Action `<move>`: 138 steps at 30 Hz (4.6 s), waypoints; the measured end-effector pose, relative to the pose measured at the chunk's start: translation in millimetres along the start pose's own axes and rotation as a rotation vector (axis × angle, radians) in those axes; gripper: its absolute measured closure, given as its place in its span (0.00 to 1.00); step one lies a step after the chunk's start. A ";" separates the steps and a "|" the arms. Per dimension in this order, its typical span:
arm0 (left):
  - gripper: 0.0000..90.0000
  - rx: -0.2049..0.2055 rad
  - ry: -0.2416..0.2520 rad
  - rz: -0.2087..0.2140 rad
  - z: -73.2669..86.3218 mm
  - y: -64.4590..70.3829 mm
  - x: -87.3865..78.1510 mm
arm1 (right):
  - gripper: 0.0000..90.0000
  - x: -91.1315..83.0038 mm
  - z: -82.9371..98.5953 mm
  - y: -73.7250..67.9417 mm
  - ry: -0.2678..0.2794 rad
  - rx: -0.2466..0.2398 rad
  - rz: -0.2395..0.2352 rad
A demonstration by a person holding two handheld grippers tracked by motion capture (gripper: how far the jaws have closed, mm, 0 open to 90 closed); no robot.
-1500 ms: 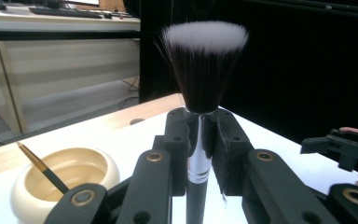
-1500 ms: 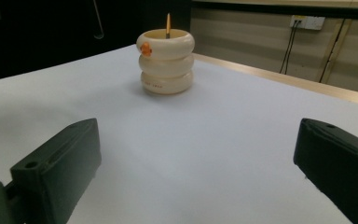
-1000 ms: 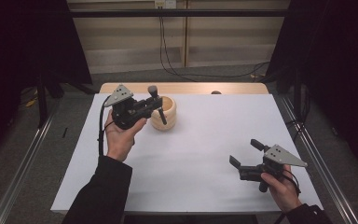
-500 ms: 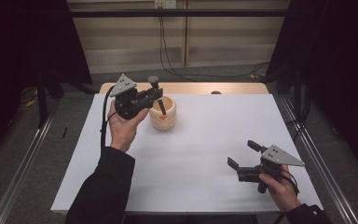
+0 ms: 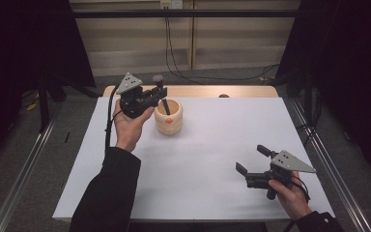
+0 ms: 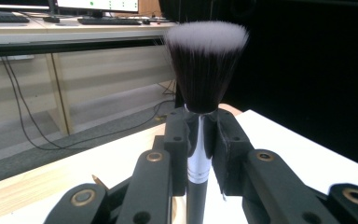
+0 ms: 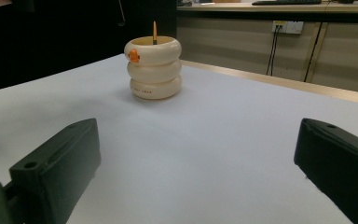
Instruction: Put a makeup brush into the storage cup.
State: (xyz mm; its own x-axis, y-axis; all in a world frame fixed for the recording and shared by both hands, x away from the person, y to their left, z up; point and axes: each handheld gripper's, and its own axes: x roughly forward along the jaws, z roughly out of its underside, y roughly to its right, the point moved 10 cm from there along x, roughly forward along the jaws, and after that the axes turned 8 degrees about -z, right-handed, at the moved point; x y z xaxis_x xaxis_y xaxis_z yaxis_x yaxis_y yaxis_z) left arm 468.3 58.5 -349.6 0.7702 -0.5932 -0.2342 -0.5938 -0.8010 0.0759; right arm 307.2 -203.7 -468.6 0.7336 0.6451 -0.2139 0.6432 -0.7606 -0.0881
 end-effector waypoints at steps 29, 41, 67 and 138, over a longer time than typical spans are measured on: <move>0.86 0.014 -0.054 -0.035 20.3 -12.2 33.7 | 0.02 1.2 -0.2 -2.8 0.007 0.013 -0.015; 0.86 0.029 -0.083 -0.061 31.5 -19.6 44.0 | 0.02 1.9 -0.1 -4.5 0.007 0.008 -0.023; 0.86 0.015 -0.094 -0.044 55.6 -17.8 50.7 | 0.02 0.8 -1.8 -6.5 0.017 0.002 -0.037; 0.02 -0.031 0.010 -0.127 43.5 -29.7 29.8 | 0.00 -0.2 -2.4 -2.5 0.022 0.028 -0.021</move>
State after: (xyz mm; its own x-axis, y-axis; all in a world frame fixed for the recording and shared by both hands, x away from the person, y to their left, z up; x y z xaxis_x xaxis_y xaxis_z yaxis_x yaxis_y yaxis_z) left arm 498.8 68.1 -401.0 0.8411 -0.4874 -0.2344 -0.4840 -0.8717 0.0758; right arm 306.0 -201.8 -466.0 0.7250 0.6618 -0.1907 0.6521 -0.7487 -0.1193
